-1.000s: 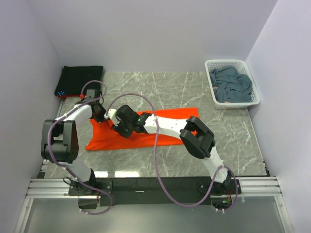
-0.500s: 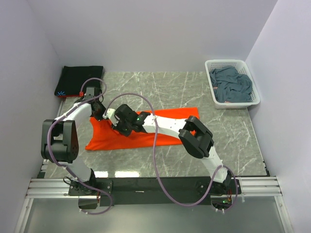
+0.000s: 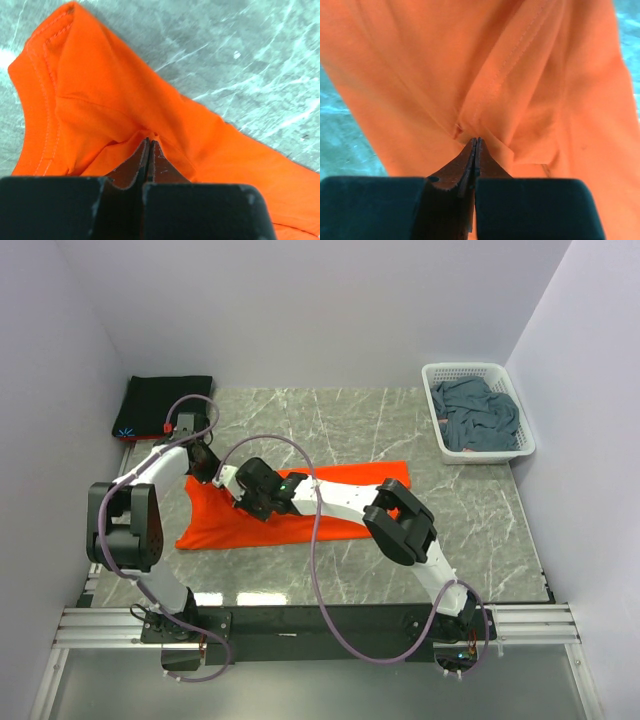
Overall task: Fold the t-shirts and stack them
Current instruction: Fold the tshirt
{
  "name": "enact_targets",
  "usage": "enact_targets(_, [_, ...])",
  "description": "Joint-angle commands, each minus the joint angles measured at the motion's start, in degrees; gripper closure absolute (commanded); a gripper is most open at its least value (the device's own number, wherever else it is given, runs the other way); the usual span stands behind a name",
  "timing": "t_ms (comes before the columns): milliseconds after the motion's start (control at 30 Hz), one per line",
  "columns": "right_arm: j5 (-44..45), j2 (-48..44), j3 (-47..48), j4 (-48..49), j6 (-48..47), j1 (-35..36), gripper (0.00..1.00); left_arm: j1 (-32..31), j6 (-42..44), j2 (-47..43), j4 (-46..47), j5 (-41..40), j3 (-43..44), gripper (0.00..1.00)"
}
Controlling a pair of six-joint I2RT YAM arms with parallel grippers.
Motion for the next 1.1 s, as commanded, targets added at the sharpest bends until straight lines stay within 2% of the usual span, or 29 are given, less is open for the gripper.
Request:
enact_targets(0, [3.83, -4.33, -0.7, 3.14, -1.11, -0.31, 1.0, 0.33, 1.12, 0.69, -0.09, -0.73, 3.86, 0.99])
enact_targets(267, [6.38, -5.12, -1.32, 3.76, -0.59, -1.45, 1.0, 0.68, 0.94, 1.4, 0.09, -0.64, 3.95, 0.99])
enact_targets(433, [6.73, -6.69, -3.34, 5.26, 3.45, -2.69, 1.0, 0.68, 1.12, 2.19, 0.44, -0.38, 3.6, 0.99])
enact_targets(533, [5.95, -9.85, -6.06, 6.92, 6.6, -3.82, 0.93, 0.77, 0.95, 2.28, 0.79, -0.99, 2.9, 0.9])
enact_targets(567, [5.59, -10.74, -6.76, 7.19, 7.58, -4.09, 0.89, 0.77, 0.94, 2.19, 0.61, -1.43, 2.81, 0.84])
enact_targets(600, [4.98, -11.62, -8.16, 7.36, 8.54, -5.14, 0.8, 0.77, 0.86, 2.01, 0.44, -2.04, 2.81, 0.8])
enact_targets(733, [4.62, -17.58, -12.56, 7.02, 12.41, -7.95, 0.71, 1.12, 0.94, 0.08, -1.14, -4.59, 3.33, 0.64])
enact_targets(767, [4.97, -18.65, -14.66, 6.32, 13.12, -8.74, 0.7, 1.12, 1.03, -1.4, -2.36, -5.99, 3.51, 0.52])
enact_targets(833, [4.8, -21.89, -16.95, 5.26, 16.43, -11.8, 0.69, 1.12, 0.6, -3.34, -3.95, -7.75, 3.33, 0.38])
enact_targets(867, [4.63, -22.95, -19.4, 4.56, 17.51, -12.87, 0.68, 1.03, -0.28, -5.52, -4.83, -9.41, 2.9, 0.28])
enact_targets(933, [5.15, -26.12, -22.22, 2.36, 20.94, -16.03, 0.68, 1.12, -1.6, -8.08, -8.08, -10.57, 1.85, 0.22])
enact_targets(1067, [7.52, -31.48, -31.09, -1.58, 25.6, -18.85, 0.68, 1.03, -6.25, -17.03, -11.51, -9.61, -6.12, 0.25])
